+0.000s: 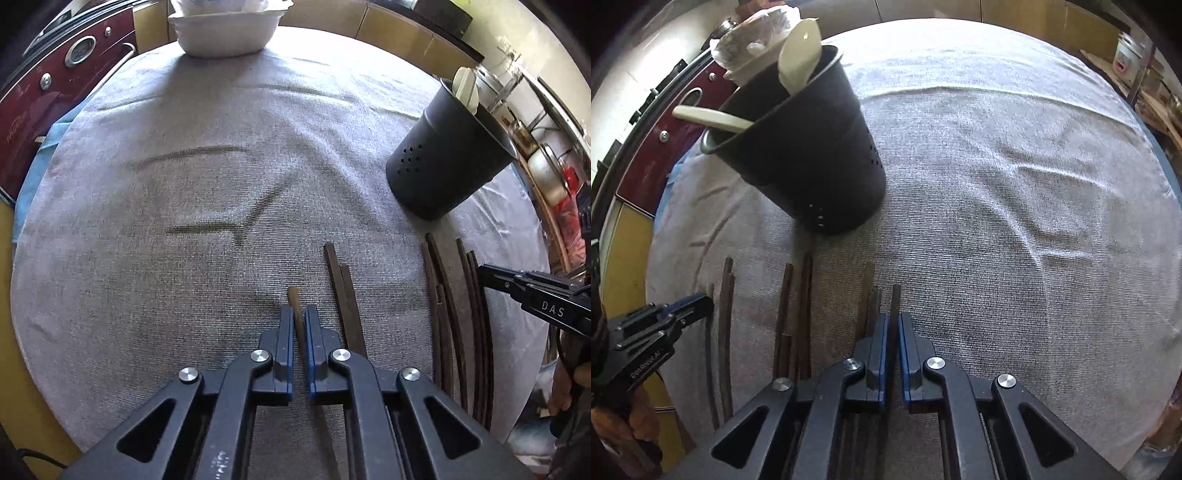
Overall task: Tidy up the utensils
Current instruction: 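Lift the held chopsticks and carry both toward the black cup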
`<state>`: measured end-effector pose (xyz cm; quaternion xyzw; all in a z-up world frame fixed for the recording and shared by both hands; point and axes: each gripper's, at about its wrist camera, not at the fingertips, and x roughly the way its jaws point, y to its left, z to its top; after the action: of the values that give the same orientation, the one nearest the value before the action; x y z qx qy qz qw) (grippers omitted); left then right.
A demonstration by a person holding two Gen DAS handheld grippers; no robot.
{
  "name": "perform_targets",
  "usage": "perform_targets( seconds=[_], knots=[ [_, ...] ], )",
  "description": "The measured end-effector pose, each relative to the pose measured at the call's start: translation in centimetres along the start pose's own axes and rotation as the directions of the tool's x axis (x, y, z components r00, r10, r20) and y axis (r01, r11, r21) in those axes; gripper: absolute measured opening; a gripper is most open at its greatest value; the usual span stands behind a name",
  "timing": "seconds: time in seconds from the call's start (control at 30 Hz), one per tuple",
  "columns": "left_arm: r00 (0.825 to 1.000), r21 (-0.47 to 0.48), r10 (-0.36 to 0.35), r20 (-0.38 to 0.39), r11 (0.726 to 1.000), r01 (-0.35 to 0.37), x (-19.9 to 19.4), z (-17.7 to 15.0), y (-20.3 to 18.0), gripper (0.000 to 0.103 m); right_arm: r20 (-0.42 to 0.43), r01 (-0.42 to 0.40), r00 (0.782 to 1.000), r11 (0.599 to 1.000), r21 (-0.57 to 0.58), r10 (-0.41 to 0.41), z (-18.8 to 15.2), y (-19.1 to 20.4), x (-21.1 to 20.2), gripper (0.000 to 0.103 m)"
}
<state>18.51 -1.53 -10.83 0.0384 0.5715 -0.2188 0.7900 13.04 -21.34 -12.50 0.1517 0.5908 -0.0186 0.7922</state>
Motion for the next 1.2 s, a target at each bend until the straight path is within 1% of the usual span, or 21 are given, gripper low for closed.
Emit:
perform_targets(
  seconds=[0.1, 0.2, 0.27, 0.4, 0.5, 0.6, 0.67, 0.8, 0.9, 1.1, 1.13, 1.2],
  knots=[
    [1.000, -0.008, -0.024, 0.013, 1.000, 0.024, -0.3, -0.6, 0.0, 0.005, 0.017, -0.038, 0.999, 0.999, 0.032, 0.038, 0.0, -1.0, -0.3, 0.006],
    [0.999, -0.002, -0.017, 0.044, 1.000, 0.017, -1.3, -1.3, -0.2, 0.005, 0.039, -0.055, 0.998, 0.998, 0.044, 0.053, -0.7, -1.8, -0.5, 0.005],
    [0.998, -0.007, -0.024, 0.066, 1.000, 0.025, -2.4, -1.9, -0.1, 0.005, 0.052, -0.073, 0.996, 0.996, 0.054, 0.070, -1.1, -2.2, -0.8, 0.005],
    [0.989, 0.011, -0.056, 0.140, 0.998, 0.055, -5.3, -2.3, -0.3, 0.005, 0.100, -0.111, 0.989, 0.993, 0.049, 0.105, -2.1, -2.9, -2.7, 0.005],
    [0.976, 0.035, -0.070, 0.206, 0.997, 0.065, -7.9, -2.8, -0.8, 0.005, 0.157, -0.147, 0.978, 0.989, 0.036, 0.140, -2.9, -3.5, -4.9, 0.005],
    [0.958, 0.049, -0.087, 0.272, 0.996, 0.076, -10.4, -3.4, -1.1, 0.005, 0.226, -0.173, 0.960, 0.985, 0.011, 0.166, -3.7, -3.7, -7.4, 0.005],
    [0.945, 0.059, -0.092, 0.315, 0.995, 0.077, -11.3, -2.9, -1.5, 0.004, 0.280, -0.173, 0.945, 0.985, -0.012, 0.169, -4.2, -3.2, -9.5, 0.005],
    [0.914, 0.081, -0.106, 0.393, 0.993, 0.081, -13.6, -3.5, -2.3, 0.004, 0.381, -0.171, 0.907, 0.984, -0.056, 0.180, -5.2, -1.6, -12.5, 0.005],
    [0.895, 0.089, -0.103, 0.434, 0.993, 0.072, -14.8, -3.6, -3.2, 0.004, 0.438, -0.159, 0.881, 0.984, -0.080, 0.178, -6.2, -0.7, -13.9, 0.005],
    [0.837, 0.112, -0.089, 0.540, 0.993, 0.033, -17.7, -4.7, -5.1, 0.004, 0.539, -0.158, 0.820, 0.982, -0.106, 0.190, -7.0, -0.1, -16.8, 0.005],
    [0.823, 0.117, -0.087, 0.562, 0.993, 0.025, -18.1, -5.1, -5.4, 0.004, 0.556, -0.155, 0.809, 0.982, -0.111, 0.191, -7.0, 0.0, -17.3, 0.005],
    [0.810, 0.122, -0.087, 0.580, 0.992, 0.020, -18.7, -5.5, -5.6, 0.004, 0.577, -0.147, 0.795, 0.982, -0.115, 0.186, -7.2, 0.1, -17.8, 0.005]
  ],
)
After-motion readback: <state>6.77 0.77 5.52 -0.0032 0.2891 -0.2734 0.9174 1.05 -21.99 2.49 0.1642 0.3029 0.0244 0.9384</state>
